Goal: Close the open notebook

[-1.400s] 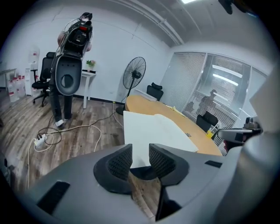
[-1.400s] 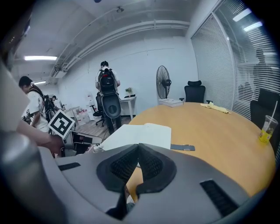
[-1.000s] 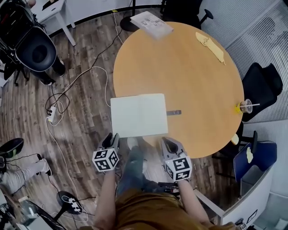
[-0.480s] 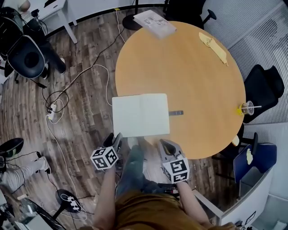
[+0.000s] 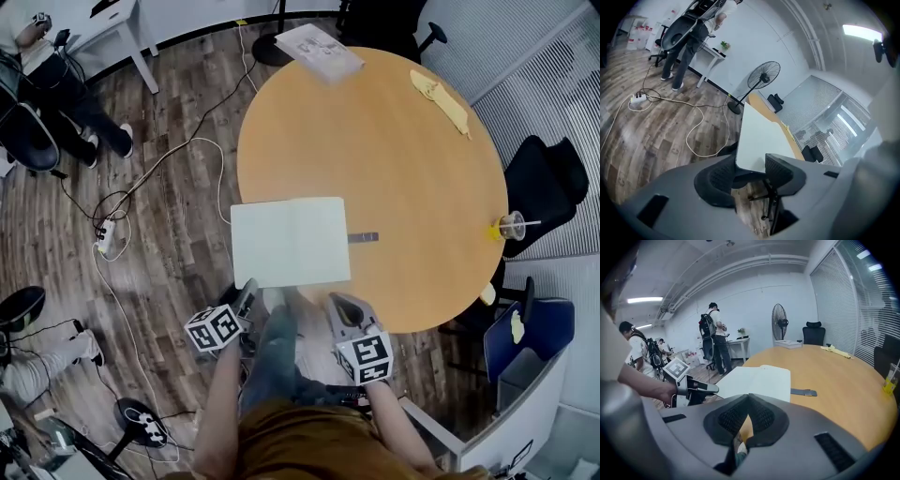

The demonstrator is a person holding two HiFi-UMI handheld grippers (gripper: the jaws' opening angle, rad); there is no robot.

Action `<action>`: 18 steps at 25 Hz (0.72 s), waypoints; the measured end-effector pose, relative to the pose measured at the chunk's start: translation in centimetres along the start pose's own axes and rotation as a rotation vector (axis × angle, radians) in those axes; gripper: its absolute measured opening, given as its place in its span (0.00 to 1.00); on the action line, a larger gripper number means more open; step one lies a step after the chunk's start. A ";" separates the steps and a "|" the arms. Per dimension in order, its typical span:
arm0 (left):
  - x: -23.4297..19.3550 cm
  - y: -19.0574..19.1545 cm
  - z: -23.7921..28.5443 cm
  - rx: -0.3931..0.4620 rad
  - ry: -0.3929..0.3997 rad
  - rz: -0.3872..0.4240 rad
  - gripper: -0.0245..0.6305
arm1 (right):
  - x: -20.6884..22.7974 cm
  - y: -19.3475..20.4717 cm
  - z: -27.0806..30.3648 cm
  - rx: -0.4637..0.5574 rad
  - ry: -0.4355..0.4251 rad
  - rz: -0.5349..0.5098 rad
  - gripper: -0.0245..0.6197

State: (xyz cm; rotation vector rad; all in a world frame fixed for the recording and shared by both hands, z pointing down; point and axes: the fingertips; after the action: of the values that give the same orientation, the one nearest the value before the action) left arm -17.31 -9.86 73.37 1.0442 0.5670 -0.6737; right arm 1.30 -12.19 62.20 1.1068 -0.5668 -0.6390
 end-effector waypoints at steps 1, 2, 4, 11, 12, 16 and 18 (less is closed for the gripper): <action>0.1 -0.1 0.0 0.001 0.000 0.002 0.36 | 0.1 0.0 -0.1 0.002 0.003 0.000 0.06; 0.2 -0.1 0.0 0.003 -0.001 0.004 0.35 | 0.2 -0.1 -0.2 0.004 0.006 -0.001 0.06; 0.3 -0.3 -0.2 0.007 0.000 0.009 0.34 | 0.4 -0.1 -0.5 0.006 0.012 0.001 0.06; 0.9 -1.1 -0.8 0.025 0.019 0.038 0.28 | 0.1 -2.1 -0.8 0.059 0.024 0.032 0.06; 1.0 -1.2 -0.9 0.026 0.021 0.041 0.28 | 0.0 -2.2 -0.9 0.063 0.022 0.028 0.06; 1.6 -1.6 -1.1 0.027 0.036 0.057 0.26 | -0.3 -2.6 -1.1 0.070 0.016 0.020 0.06; 1.9 -1.9 -1.4 0.032 0.044 0.064 0.24 | -0.6 -2.8 -1.3 0.074 0.014 0.018 0.06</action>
State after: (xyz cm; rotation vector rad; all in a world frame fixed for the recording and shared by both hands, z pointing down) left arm -17.59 -9.65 70.29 1.1049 0.5598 -0.6070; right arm 1.31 -11.80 59.04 1.1737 -0.5911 -0.5982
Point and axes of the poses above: the fingertips, and each gripper's own axes: z forward along the fingers, x to its right, y out of its underside, and after that the axes turned 15 degrees about x, right-handed
